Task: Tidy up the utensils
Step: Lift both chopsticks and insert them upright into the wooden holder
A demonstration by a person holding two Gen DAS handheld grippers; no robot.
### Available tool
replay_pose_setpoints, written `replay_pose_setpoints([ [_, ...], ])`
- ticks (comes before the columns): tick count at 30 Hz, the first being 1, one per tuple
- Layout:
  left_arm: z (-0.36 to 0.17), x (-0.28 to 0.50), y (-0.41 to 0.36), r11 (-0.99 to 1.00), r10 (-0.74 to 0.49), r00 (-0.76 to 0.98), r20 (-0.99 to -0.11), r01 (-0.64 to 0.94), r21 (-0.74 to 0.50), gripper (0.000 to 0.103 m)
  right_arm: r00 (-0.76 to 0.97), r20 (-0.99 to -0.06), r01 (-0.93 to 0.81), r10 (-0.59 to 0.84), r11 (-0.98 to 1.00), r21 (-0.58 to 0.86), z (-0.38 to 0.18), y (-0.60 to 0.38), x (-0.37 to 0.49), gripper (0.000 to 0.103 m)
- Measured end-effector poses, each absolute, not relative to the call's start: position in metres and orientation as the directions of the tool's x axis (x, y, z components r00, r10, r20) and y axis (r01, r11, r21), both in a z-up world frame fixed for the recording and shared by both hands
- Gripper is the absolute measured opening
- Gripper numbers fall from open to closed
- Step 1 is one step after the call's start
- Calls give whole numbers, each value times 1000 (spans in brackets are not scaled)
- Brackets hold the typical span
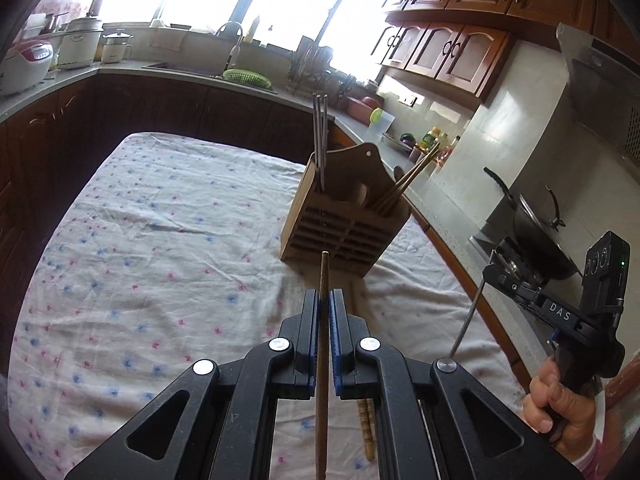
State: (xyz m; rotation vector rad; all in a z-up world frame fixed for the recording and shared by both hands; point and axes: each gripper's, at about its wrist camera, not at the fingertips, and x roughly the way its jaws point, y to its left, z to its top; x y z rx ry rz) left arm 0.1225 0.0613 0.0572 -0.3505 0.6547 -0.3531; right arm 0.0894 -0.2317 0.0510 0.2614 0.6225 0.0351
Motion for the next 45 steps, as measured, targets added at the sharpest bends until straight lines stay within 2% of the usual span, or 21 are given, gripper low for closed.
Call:
replay_pose_setpoints([
  [9, 76, 103, 67, 875, -433, 767, -473, 232, -425, 3, 870, -485, 32, 91, 970, 240, 90, -234, 74, 4],
  [45, 109, 127, 65, 885, -421, 817, -394, 274, -377, 3, 896, -435, 20, 87, 972, 235, 111, -241, 87, 4],
])
